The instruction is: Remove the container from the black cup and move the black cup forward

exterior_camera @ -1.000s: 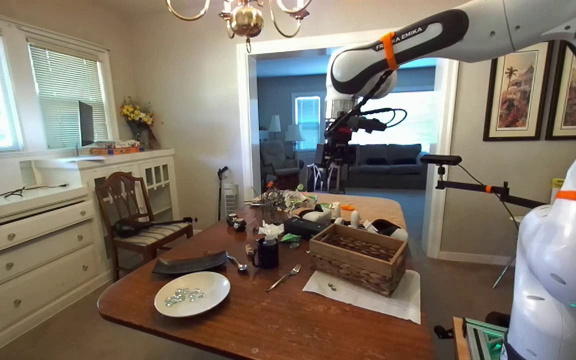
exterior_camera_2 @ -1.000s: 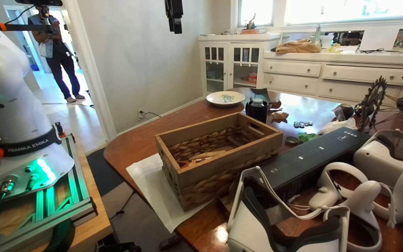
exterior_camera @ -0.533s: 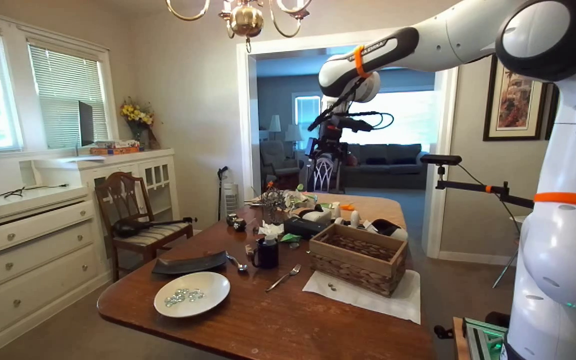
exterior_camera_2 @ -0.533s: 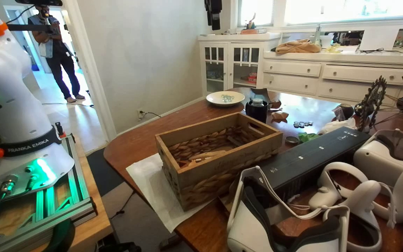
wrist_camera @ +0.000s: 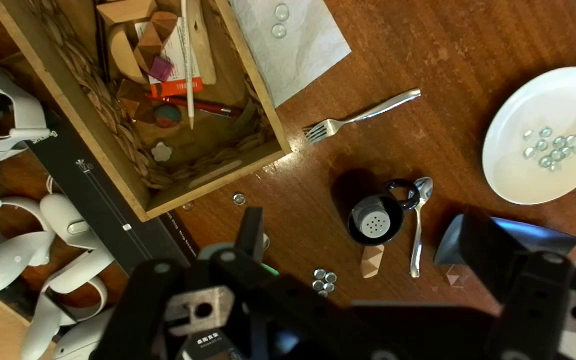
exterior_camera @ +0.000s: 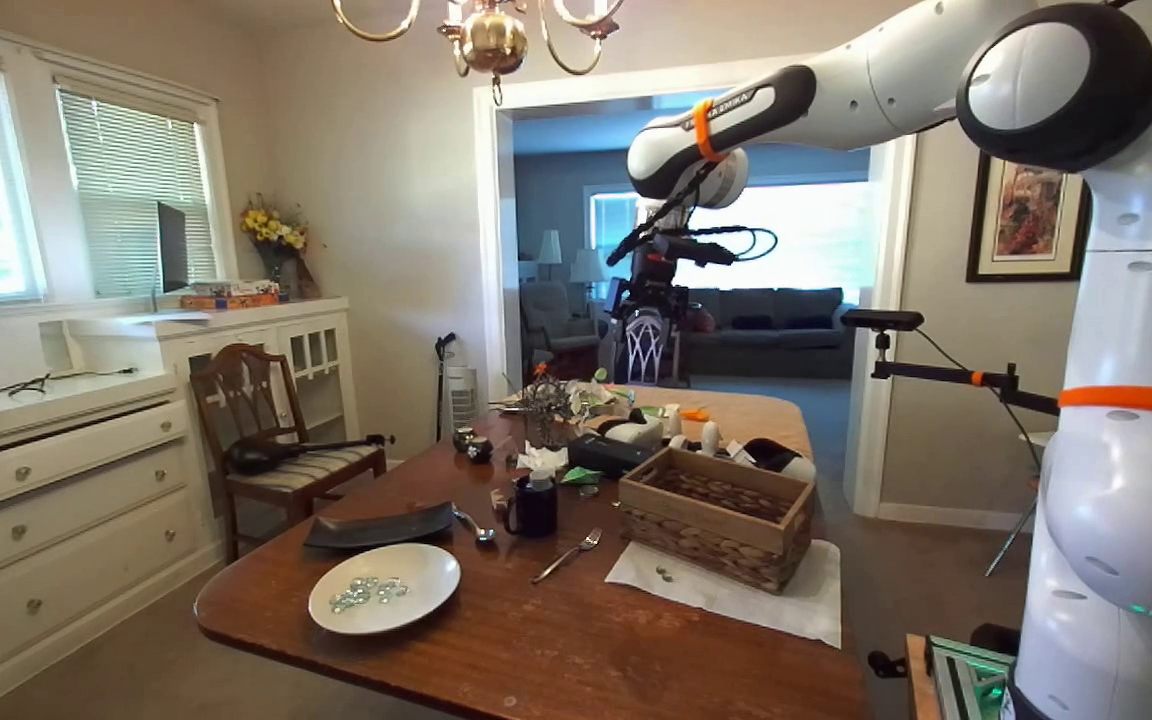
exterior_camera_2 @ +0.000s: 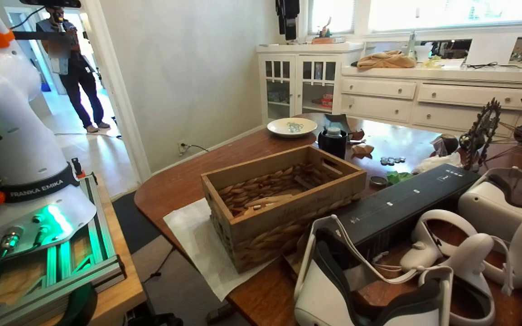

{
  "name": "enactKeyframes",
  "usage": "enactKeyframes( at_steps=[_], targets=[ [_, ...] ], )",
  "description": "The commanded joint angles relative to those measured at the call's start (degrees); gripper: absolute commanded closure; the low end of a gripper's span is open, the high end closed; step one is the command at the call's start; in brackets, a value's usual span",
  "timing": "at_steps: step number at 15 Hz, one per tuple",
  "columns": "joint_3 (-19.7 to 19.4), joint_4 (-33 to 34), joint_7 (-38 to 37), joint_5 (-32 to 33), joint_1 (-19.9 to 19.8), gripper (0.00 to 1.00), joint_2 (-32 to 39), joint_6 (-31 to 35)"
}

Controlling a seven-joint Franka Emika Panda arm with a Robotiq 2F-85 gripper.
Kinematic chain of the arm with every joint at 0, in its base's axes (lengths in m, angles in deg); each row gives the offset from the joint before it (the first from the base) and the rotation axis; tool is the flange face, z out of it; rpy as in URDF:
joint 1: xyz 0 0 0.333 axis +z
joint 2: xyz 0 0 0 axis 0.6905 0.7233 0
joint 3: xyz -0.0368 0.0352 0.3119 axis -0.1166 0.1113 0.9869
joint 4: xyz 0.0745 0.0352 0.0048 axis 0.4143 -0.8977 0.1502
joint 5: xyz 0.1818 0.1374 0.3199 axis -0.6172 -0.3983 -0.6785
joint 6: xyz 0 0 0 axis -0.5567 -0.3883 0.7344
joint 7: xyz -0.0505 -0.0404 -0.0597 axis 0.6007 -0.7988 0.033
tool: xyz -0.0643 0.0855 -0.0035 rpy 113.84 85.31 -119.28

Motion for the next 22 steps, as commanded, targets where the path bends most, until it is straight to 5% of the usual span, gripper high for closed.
enactKeyframes(
  at_steps=[1,7,15,16,22],
  targets=[
    [0.8,4.2,-0.1,-1.7,-0.5,0.00,3.1,0.7],
    [3.5,21.0,1.3,-2.1,-0.1,0.00,12.8,0.9],
    [7.2,34.8,1.9,-1.8,-0.6,0.00,24.3,-0.7],
    [6.4,29.5,0.9,-1.1,0.1,0.00,21.4,1.9],
    [6.7,32.0,1.6,-0.9,-0.1,0.00,24.2,1.0]
  ],
)
